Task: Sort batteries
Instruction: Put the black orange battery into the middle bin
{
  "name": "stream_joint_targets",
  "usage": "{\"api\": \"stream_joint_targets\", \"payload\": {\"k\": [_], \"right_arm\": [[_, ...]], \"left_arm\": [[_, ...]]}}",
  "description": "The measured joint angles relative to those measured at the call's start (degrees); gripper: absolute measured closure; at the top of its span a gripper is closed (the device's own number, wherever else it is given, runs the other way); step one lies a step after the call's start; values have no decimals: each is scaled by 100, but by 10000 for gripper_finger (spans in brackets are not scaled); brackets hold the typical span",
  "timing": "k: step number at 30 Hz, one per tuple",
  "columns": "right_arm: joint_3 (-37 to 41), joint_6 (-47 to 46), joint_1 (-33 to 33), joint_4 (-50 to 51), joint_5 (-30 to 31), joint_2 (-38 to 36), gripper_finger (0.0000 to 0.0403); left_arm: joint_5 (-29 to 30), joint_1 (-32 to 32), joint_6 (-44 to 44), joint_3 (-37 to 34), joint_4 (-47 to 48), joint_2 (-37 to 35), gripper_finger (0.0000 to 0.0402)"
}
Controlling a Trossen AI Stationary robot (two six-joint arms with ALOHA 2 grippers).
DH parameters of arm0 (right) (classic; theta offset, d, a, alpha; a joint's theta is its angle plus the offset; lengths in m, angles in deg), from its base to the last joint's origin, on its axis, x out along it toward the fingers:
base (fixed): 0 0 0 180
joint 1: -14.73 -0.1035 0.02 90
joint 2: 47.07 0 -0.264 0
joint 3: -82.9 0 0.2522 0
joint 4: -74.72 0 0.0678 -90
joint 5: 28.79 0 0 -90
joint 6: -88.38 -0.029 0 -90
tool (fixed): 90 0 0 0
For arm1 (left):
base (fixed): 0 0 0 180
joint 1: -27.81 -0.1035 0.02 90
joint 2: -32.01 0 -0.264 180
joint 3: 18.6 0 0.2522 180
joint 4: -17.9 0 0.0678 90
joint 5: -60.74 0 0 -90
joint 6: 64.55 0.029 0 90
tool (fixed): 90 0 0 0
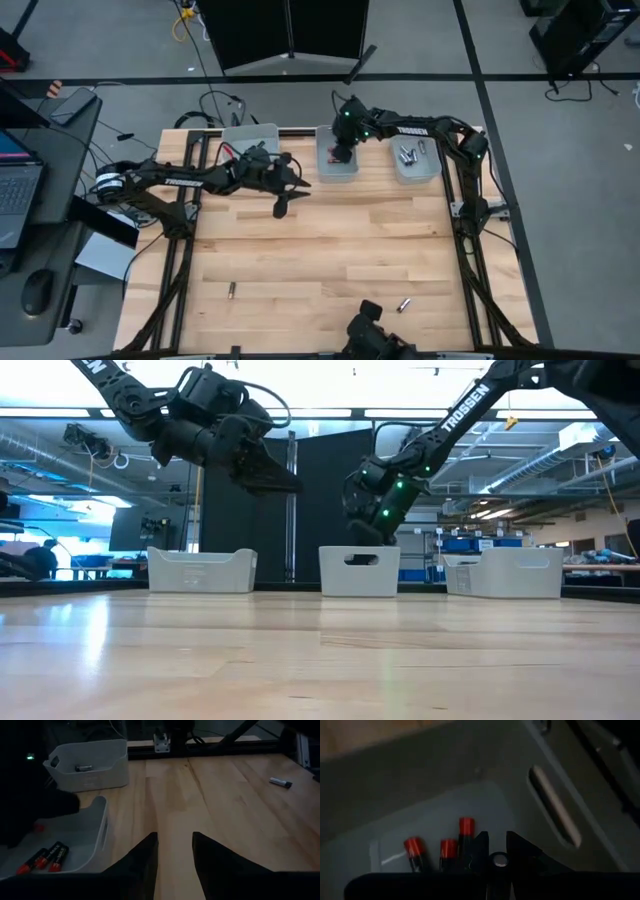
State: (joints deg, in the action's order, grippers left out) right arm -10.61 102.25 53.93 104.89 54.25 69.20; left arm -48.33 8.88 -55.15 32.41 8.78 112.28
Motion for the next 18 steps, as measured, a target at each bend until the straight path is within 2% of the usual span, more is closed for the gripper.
{"api": "stream_joint_targets", "payload": {"k": [15, 18], "right_arm": [[4, 5, -22, 279, -3, 273, 342], [4, 20, -22, 338, -3, 273, 317]], "left_arm": [[42, 68, -63, 0, 6, 0, 273], [42, 68, -58, 0, 5, 0, 273]]}}
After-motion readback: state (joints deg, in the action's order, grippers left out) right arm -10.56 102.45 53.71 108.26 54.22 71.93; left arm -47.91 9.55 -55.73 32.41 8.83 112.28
